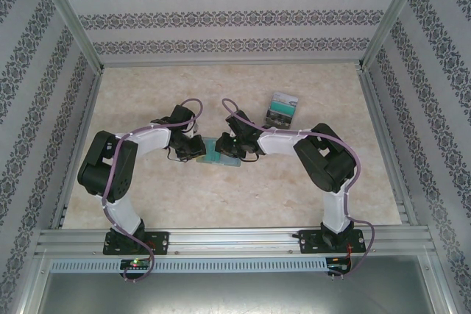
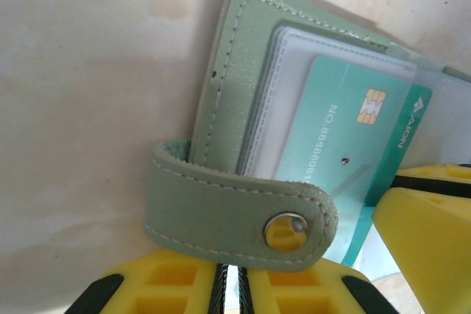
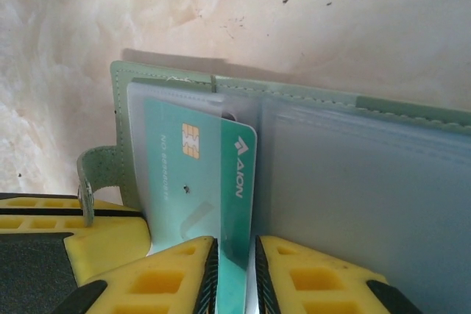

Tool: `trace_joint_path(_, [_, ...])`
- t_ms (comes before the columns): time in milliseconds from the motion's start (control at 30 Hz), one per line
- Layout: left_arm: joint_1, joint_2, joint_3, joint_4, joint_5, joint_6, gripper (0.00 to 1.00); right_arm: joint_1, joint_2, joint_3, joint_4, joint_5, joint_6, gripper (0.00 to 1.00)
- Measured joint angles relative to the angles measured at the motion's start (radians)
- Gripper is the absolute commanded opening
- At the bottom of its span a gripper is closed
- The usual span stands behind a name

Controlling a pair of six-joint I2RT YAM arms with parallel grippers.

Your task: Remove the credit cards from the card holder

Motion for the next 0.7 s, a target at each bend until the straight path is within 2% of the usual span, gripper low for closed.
trace_joint_path(300, [0.000,0.000,0.000,0.000,0.001,0.000,0.13,0.000,0.008,0.000,0.015,-0.012,0.005,0.18])
trace_joint_path(467, [0.000,0.000,0.000,0.000,0.003,0.000,0.13,0.000,0.013,0.000,0.020,-0.012,0.016,0.00])
trace_joint_path(700, [0.000,0.000,0.000,-0.001,-0.005,0.000,0.12,-0.001,0.006,-0.018,0.043,-0.008,0.023,0.00])
